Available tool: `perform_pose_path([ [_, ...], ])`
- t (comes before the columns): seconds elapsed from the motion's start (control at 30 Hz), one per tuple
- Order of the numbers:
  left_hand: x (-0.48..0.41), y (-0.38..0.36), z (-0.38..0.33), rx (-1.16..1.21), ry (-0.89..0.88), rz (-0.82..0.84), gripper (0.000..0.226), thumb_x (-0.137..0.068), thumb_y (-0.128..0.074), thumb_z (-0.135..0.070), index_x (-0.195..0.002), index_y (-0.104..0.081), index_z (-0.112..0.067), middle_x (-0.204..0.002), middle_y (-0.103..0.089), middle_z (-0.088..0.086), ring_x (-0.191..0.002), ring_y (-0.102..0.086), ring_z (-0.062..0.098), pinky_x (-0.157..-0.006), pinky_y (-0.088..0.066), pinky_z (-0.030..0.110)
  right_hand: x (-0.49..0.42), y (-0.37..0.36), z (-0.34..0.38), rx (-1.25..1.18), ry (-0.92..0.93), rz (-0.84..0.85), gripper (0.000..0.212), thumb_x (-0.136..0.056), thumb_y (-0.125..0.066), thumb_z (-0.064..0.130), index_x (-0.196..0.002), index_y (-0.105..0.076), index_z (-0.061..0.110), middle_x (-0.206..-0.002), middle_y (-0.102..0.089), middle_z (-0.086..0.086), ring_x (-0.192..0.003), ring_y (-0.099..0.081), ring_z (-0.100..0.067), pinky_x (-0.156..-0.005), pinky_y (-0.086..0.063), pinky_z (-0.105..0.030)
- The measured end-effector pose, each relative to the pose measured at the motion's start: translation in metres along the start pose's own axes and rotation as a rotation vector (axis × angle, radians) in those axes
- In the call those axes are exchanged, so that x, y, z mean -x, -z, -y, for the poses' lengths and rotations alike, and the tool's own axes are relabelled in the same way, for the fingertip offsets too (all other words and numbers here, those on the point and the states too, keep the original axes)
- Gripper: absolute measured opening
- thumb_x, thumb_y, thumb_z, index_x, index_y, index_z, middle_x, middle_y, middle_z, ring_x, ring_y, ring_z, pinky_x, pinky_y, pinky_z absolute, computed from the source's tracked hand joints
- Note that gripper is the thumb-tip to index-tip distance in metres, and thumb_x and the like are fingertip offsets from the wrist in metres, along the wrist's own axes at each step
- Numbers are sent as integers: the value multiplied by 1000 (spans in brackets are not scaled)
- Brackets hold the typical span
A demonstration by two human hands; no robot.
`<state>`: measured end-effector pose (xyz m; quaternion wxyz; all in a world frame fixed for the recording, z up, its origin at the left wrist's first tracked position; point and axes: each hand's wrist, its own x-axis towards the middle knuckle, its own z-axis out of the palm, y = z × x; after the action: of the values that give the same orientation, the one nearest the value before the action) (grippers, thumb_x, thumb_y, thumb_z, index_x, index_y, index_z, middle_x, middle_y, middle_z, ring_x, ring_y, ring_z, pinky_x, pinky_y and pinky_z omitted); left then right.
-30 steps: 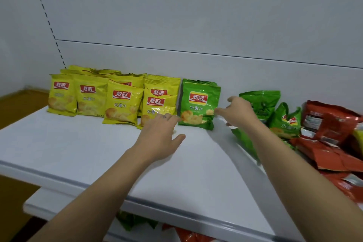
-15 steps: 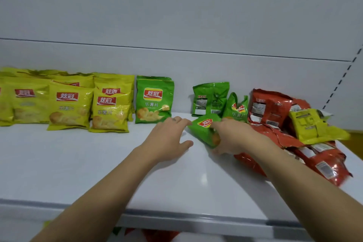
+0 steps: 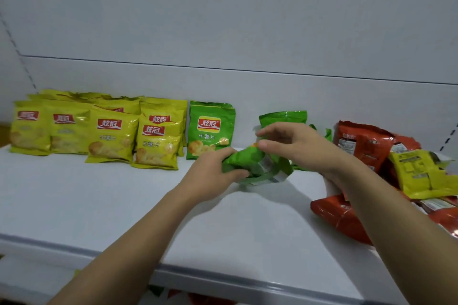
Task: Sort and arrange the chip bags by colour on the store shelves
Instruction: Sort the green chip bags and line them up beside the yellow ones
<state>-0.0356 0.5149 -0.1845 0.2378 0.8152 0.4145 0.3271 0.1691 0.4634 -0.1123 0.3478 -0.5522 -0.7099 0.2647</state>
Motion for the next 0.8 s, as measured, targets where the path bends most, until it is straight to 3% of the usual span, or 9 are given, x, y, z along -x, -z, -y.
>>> perform_pose_path([
  [0.07,4,8,-2,219,110,1,23,-81,-75,-32,-101,-69,-23,-87,-67,-6,-76,-62,11,-62,-48,24,-3,4,2,64,19,1,28,-70,-80,40,-94,-68,34,-92,-72,14,-87,-68,-4,-83,-54,-26],
  [0.17,12,19,-2,450,233,1,27,-79,-77,-25,-104,-69,-20,-96,-72,1,-80,-70,19,-60,-55,33,-10,0,4,104,34,-86,28,-67,-86,29,-88,-67,33,-81,-65,12,-73,-62,-6,-75,-53,-32],
  [0.3,20,27,3,535,260,-22,27,-75,-80,-21,-100,-68,-25,-105,-71,4,-86,-69,21,-54,-53,30,-20,-7,6,14,18,-175,25,-64,-88,19,-71,-64,21,-64,-60,8,-60,-55,-9,-66,-50,-36],
  [0.43,26,31,9,550,258,-104,29,-78,-78,-18,-104,-67,-24,-105,-71,2,-86,-67,16,-61,-58,35,-22,-10,9,121,43,-258,24,-72,-83,19,-67,-60,19,-59,-56,9,-54,-48,-7,-59,-40,-20],
  [0.5,29,32,10,604,346,-198,41,-79,-73,-31,-117,-61,-18,-108,-68,4,-91,-67,16,-73,-60,42,-20,-13,13,261,132,-475,23,-77,-79,20,-69,-57,20,-64,-57,7,-59,-50,-11,-57,-36,-18],
  [0.57,30,37,11,765,492,-191,59,-74,-63,-53,-120,-58,-16,-116,-66,8,-100,-66,21,-77,-59,46,-15,-20,20,333,288,-644,19,-78,-77,19,-74,-59,19,-71,-57,5,-67,-50,-12,-60,-34,-23],
  [0.63,29,42,7,993,534,-31,66,-75,-51,-62,-120,-59,-15,-119,-66,12,-106,-66,29,-78,-58,49,-8,-36,20,400,477,-594,16,-76,-79,14,-77,-63,17,-80,-57,4,-73,-49,-8,-64,-36,-23],
  [0.7,28,45,1,1167,445,114,68,-81,-42,-64,-126,-59,-16,-124,-64,14,-112,-62,34,-81,-56,50,-2,-58,16,464,597,-486,15,-73,-79,11,-78,-66,16,-88,-59,1,-81,-55,-15,-65,-44,-29],
  [0.8,26,45,-3,1187,320,160,55,-90,-46,-57,-129,-58,-20,-130,-61,13,-111,-61,30,-92,-49,55,4,-84,9,558,686,-432,11,-70,-76,14,-74,-65,15,-92,-63,-5,-81,-59,-27,-63,-48,-33],
])
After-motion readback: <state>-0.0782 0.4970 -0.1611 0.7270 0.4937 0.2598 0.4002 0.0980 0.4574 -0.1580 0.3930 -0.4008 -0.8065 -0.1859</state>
